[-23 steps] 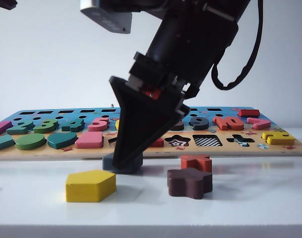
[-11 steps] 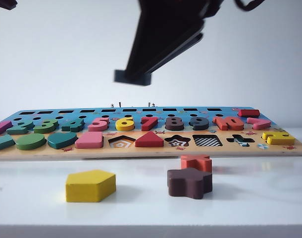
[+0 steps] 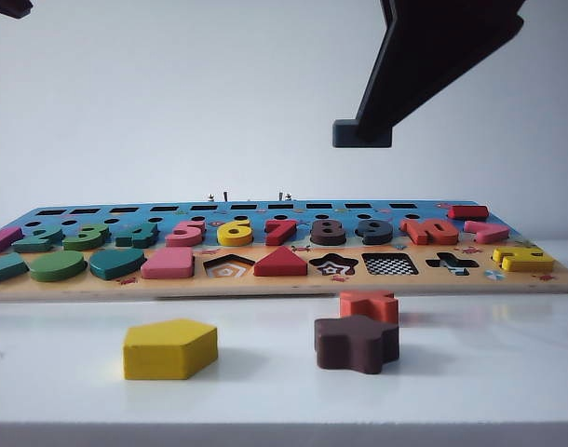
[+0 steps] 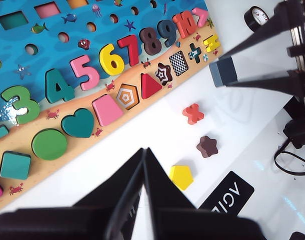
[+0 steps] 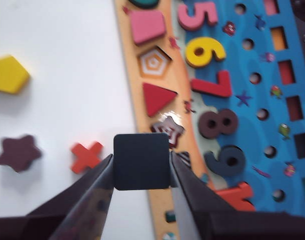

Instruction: Insert the cube into the slot.

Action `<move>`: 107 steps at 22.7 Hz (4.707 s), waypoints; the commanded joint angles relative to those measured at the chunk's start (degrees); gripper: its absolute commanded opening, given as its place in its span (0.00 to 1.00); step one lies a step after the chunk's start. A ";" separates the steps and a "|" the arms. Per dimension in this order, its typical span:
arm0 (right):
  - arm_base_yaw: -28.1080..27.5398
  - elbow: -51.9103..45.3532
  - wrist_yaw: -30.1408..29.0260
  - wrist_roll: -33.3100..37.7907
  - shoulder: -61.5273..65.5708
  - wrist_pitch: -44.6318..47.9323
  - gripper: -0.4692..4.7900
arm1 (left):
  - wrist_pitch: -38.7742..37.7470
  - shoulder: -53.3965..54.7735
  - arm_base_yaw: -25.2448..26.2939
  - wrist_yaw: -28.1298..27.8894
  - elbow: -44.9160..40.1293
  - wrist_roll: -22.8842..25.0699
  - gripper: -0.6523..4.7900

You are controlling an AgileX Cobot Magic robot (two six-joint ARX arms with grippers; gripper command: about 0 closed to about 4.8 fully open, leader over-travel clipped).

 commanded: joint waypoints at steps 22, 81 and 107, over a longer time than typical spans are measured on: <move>-6.01 0.17 2.27 -13.11 9.75 3.58 0.38 | 0.59 -0.24 0.02 0.31 0.24 0.24 0.15; -6.69 -0.46 4.68 -11.58 14.64 5.92 0.38 | 0.59 -0.22 0.02 0.28 0.22 0.24 0.15; -6.69 -0.26 2.01 -6.67 10.88 9.20 0.55 | 0.59 -0.22 0.02 0.28 0.22 0.24 0.15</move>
